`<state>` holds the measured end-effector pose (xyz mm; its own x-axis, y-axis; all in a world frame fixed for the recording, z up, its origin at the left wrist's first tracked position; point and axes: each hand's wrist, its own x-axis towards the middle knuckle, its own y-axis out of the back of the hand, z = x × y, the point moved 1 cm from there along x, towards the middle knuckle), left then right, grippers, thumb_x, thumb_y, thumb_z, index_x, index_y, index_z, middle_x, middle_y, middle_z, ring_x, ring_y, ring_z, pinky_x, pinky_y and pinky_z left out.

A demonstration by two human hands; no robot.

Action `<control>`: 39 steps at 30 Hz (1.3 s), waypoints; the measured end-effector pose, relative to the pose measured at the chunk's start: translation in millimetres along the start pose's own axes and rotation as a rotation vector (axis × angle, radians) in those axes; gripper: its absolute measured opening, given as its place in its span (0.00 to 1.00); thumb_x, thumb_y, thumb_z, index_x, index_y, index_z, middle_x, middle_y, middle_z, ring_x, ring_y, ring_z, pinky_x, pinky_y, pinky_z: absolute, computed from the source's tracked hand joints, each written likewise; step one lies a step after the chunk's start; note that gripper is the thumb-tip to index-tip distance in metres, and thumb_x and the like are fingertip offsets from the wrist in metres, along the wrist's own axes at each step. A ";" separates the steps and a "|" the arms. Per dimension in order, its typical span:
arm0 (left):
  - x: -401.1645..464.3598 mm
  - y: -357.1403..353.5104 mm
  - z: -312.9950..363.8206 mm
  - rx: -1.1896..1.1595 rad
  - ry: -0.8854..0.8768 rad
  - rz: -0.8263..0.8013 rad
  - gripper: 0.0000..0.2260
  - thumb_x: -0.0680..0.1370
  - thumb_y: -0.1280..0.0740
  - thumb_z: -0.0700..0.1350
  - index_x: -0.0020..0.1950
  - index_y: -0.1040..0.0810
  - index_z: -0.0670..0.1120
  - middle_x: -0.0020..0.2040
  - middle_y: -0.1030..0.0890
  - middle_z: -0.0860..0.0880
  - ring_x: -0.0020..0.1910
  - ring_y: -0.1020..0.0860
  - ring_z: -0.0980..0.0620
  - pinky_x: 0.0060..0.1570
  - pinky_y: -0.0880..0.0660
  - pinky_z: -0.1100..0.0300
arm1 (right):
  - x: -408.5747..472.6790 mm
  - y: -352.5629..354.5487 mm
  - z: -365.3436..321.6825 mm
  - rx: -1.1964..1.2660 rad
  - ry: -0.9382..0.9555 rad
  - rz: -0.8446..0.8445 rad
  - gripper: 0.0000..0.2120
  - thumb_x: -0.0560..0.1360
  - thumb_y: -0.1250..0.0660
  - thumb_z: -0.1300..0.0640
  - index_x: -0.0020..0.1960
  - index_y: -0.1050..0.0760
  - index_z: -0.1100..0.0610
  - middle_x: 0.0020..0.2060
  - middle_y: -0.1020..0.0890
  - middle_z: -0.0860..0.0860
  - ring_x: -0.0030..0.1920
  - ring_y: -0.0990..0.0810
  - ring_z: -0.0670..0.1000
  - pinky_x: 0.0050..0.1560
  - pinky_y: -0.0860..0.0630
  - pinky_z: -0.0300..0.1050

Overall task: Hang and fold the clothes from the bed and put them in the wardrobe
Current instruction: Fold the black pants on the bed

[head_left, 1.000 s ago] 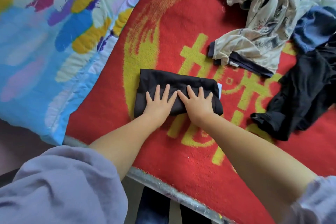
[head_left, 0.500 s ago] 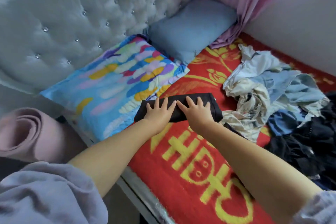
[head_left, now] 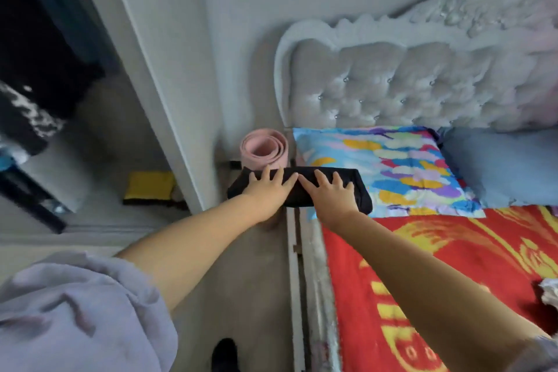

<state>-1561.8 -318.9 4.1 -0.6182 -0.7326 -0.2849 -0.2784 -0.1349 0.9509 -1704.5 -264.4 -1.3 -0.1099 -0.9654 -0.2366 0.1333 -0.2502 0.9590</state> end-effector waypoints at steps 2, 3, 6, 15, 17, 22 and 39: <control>-35.2 -12.6 -41.6 -0.031 0.078 -0.011 0.36 0.78 0.43 0.32 0.78 0.62 0.48 0.77 0.52 0.38 0.74 0.51 0.32 0.67 0.41 0.33 | 6.3 15.2 -51.1 -0.008 0.086 0.010 0.40 0.77 0.38 0.58 0.77 0.61 0.41 0.77 0.51 0.53 0.75 0.50 0.65 0.69 0.43 0.68; -52.9 -19.6 -61.8 -0.037 0.116 -0.019 0.36 0.78 0.43 0.32 0.78 0.62 0.48 0.77 0.51 0.38 0.74 0.49 0.32 0.67 0.40 0.34 | 9.0 21.9 -77.8 -0.010 0.126 0.013 0.39 0.78 0.39 0.57 0.77 0.61 0.41 0.77 0.51 0.53 0.75 0.51 0.66 0.69 0.43 0.69; -103.3 -40.4 -121.3 -0.052 0.221 -0.059 0.38 0.78 0.41 0.32 0.78 0.62 0.48 0.77 0.49 0.39 0.74 0.47 0.32 0.66 0.38 0.34 | 14.6 35.6 -157.5 -0.027 0.230 0.017 0.39 0.78 0.39 0.56 0.77 0.61 0.42 0.77 0.51 0.54 0.75 0.50 0.65 0.69 0.42 0.68; -249.5 -110.6 -321.6 -0.044 0.427 -0.155 0.37 0.79 0.40 0.32 0.78 0.63 0.46 0.76 0.48 0.37 0.74 0.46 0.32 0.65 0.35 0.38 | 35.9 65.1 -415.5 0.025 0.439 0.019 0.43 0.77 0.37 0.62 0.78 0.62 0.42 0.77 0.51 0.53 0.76 0.50 0.65 0.70 0.41 0.67; -271.3 -118.2 -358.7 -0.039 0.443 -0.184 0.38 0.78 0.40 0.31 0.78 0.63 0.46 0.76 0.49 0.37 0.74 0.47 0.32 0.66 0.36 0.38 | 41.5 72.4 -459.8 0.030 0.461 0.020 0.43 0.77 0.36 0.63 0.78 0.61 0.43 0.77 0.50 0.54 0.75 0.48 0.64 0.70 0.40 0.66; -287.9 -138.1 -427.2 -0.079 0.505 -0.218 0.40 0.77 0.38 0.32 0.78 0.62 0.48 0.76 0.46 0.39 0.73 0.45 0.34 0.66 0.37 0.38 | 69.5 90.1 -528.3 -0.005 0.494 -0.003 0.43 0.77 0.37 0.64 0.77 0.62 0.43 0.77 0.50 0.53 0.75 0.48 0.63 0.69 0.39 0.65; -87.1 -238.1 -651.3 -0.124 0.333 -0.356 0.32 0.80 0.41 0.41 0.78 0.56 0.52 0.72 0.39 0.40 0.69 0.37 0.37 0.60 0.30 0.39 | 347.9 42.4 -634.6 -0.049 0.429 -0.280 0.41 0.78 0.39 0.61 0.77 0.65 0.44 0.77 0.52 0.55 0.73 0.44 0.64 0.66 0.37 0.67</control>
<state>-962.9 -657.5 -118.9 -0.2264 -0.7971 -0.5598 -0.3273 -0.4790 0.8145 -1112.0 -657.7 -142.1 0.2647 -0.8019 -0.5356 0.2033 -0.4965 0.8439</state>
